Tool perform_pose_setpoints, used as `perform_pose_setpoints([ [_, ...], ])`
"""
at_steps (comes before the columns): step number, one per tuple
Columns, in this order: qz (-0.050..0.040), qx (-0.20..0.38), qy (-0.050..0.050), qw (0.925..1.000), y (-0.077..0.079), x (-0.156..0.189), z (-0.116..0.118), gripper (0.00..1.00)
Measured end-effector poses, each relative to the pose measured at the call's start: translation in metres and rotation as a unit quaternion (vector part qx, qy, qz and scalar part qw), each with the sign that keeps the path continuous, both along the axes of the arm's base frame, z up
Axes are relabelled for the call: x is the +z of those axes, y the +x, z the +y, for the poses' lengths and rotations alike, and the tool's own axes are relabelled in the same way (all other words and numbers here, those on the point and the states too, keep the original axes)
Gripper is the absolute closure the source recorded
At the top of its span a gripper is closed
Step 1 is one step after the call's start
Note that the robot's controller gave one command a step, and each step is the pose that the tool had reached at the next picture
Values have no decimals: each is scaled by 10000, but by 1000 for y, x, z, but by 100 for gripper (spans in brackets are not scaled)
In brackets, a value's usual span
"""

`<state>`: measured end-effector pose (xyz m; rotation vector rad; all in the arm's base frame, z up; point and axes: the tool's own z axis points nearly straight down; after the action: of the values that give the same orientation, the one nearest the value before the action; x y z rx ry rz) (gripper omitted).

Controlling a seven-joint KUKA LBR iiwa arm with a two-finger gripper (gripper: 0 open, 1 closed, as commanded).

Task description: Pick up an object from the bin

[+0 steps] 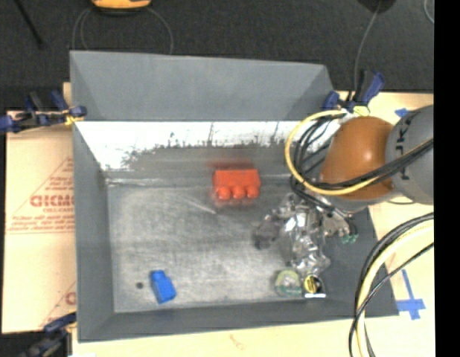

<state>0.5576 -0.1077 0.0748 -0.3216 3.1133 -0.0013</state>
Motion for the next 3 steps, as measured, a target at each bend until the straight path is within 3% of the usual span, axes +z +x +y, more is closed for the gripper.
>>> perform_pose_setpoints([
  [1,-18,-8,-9,10000,1,2,-1,100],
  [2,0,-12,3,10000,0,0,0,0],
  [3,-17,-12,-9,10000,1,2,-1,100],
])
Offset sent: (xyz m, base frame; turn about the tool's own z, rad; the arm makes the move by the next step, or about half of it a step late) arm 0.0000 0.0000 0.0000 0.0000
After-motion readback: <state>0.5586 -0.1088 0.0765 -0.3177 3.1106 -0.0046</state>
